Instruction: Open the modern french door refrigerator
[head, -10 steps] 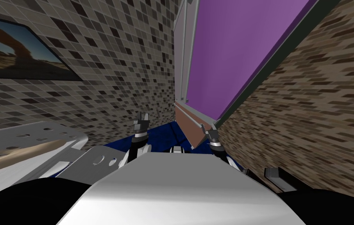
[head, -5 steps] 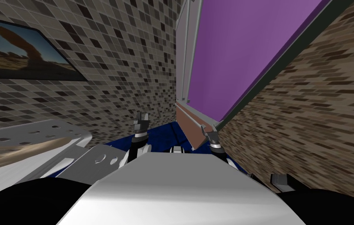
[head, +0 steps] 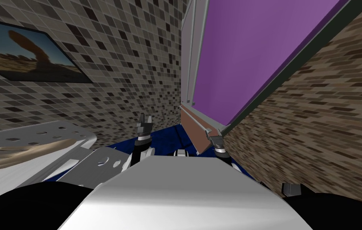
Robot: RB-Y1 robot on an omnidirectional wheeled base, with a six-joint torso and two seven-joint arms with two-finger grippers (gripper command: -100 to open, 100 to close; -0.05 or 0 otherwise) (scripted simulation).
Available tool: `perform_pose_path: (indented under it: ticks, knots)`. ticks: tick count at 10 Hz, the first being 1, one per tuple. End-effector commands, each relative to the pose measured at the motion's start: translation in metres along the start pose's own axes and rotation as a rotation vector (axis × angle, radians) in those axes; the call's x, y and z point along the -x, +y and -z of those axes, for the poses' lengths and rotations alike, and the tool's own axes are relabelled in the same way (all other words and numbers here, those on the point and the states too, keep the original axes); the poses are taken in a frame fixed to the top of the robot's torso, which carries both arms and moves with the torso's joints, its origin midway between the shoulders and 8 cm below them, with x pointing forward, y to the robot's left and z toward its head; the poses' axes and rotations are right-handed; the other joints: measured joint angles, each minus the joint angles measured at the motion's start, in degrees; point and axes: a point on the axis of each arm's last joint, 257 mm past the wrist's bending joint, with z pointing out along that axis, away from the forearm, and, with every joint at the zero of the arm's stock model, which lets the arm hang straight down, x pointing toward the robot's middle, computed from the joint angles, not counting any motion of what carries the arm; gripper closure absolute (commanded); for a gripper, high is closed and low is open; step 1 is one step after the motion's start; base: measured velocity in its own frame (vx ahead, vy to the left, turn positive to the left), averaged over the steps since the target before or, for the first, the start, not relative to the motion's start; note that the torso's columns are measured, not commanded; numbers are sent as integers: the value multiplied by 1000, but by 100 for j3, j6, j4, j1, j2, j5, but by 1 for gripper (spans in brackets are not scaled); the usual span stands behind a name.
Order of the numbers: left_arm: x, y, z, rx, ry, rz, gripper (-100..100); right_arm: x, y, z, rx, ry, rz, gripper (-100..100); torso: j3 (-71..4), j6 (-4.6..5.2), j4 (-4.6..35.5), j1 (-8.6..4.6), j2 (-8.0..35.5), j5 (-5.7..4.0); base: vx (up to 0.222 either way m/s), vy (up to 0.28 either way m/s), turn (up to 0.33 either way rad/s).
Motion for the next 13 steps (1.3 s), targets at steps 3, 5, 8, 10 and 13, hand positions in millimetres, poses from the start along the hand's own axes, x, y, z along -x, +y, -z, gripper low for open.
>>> perform_pose_path:
  ticks: [3,5,8,10,13]
  knots:
    - [0,0,0,0,0,0,0,-9,1,14,9,10,137,-100,2,0,1,0,3,0,18,-13,50]
    - [0,0,0,0,0,0,0,-16,2,22,14,19,192,-100,1,3,1,1,4,0,15,-18,44]
    - [0,0,0,0,0,0,0,-23,3,30,21,27,277,-100,1,3,1,3,4,1,18,-20,47]
    - [0,0,0,0,0,0,0,-23,3,30,21,26,334,-100,0,2,0,-1,1,0,16,-19,27]
    - [0,0,0,0,0,0,0,-29,5,39,28,34,413,-100,0,2,0,-2,1,0,16,-21,49]
